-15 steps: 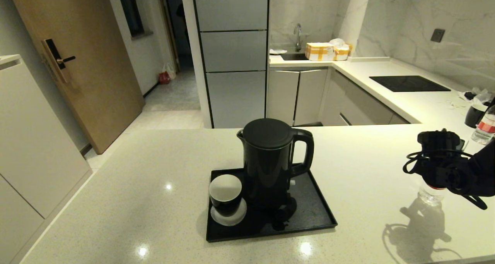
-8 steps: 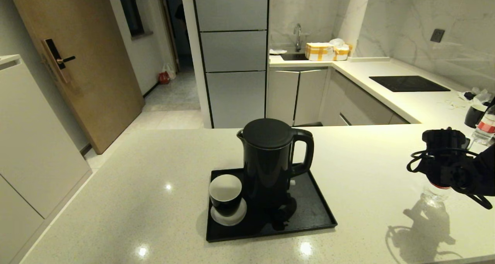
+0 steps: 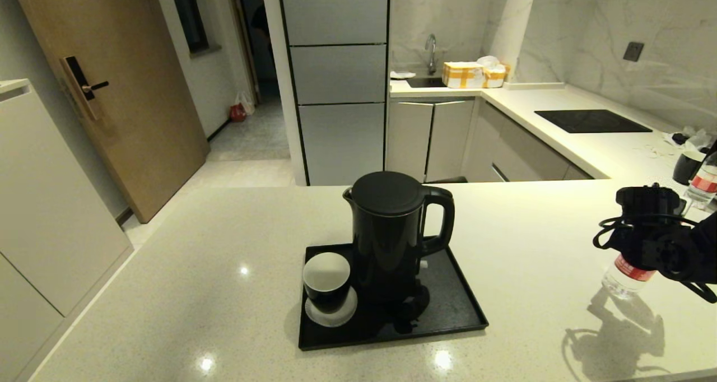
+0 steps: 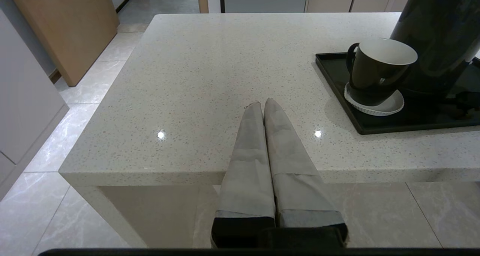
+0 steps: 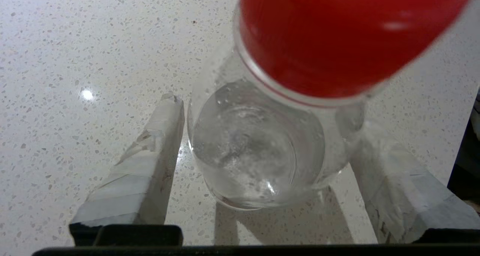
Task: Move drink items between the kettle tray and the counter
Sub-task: Place it on the right, then pick up the kettle
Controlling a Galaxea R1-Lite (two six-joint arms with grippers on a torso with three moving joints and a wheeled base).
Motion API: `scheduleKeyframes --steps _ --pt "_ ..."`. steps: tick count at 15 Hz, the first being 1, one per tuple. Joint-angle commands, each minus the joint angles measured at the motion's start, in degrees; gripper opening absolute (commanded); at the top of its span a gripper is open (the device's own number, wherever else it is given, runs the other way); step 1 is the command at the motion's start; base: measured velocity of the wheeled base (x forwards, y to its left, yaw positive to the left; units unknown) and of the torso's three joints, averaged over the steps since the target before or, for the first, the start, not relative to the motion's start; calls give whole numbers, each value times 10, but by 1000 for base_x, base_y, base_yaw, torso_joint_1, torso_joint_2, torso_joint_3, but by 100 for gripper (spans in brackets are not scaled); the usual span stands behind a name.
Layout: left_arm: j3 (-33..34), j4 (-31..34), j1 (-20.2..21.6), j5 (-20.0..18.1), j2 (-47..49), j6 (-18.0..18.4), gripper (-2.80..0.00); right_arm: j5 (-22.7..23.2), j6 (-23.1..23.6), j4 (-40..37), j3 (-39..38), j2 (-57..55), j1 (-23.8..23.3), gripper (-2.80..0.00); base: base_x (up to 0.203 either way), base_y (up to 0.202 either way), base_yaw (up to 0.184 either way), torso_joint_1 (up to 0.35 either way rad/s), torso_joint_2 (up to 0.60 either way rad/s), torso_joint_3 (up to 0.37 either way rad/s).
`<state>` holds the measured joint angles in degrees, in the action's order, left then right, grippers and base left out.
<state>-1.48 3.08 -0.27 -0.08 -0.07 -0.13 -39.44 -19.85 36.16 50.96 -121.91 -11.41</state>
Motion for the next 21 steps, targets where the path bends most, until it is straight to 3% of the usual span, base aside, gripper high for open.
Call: scheduleKeyframes --steps 1,3,5,10,11,13,14,18,21 --pt "0 0 0 0 0 0 -280 -2 -1 0 -10 15 0 0 0 0 0 0 0 0" --pt "0 0 0 0 0 0 -280 14 4 -9 -35 69 4 0 0 0 0 0 0 0" --pt "0 0 0 0 0 0 -280 57 6 -56 -62 160 19 0 0 0 0 0 0 0" --pt "1 1 0 0 0 0 -280 156 -4 -298 -95 479 90 0 0 0 0 0 0 0" --pt "0 0 0 0 0 0 -280 188 -6 -378 -83 544 103 -280 0 0 0 0 0 0" --pt "0 1 0 0 0 0 -280 258 -9 -592 -41 646 128 -280 0 0 0 0 0 0" --pt "0 0 0 0 0 0 -280 284 -11 -642 -28 677 139 -280 0 0 0 0 0 0" --pt "0 0 0 0 0 0 -280 364 -2 -700 -8 687 256 -280 0 0 0 0 0 0" --pt "0 1 0 0 0 0 -280 414 20 -680 -4 604 280 -280 0 0 0 0 0 0"
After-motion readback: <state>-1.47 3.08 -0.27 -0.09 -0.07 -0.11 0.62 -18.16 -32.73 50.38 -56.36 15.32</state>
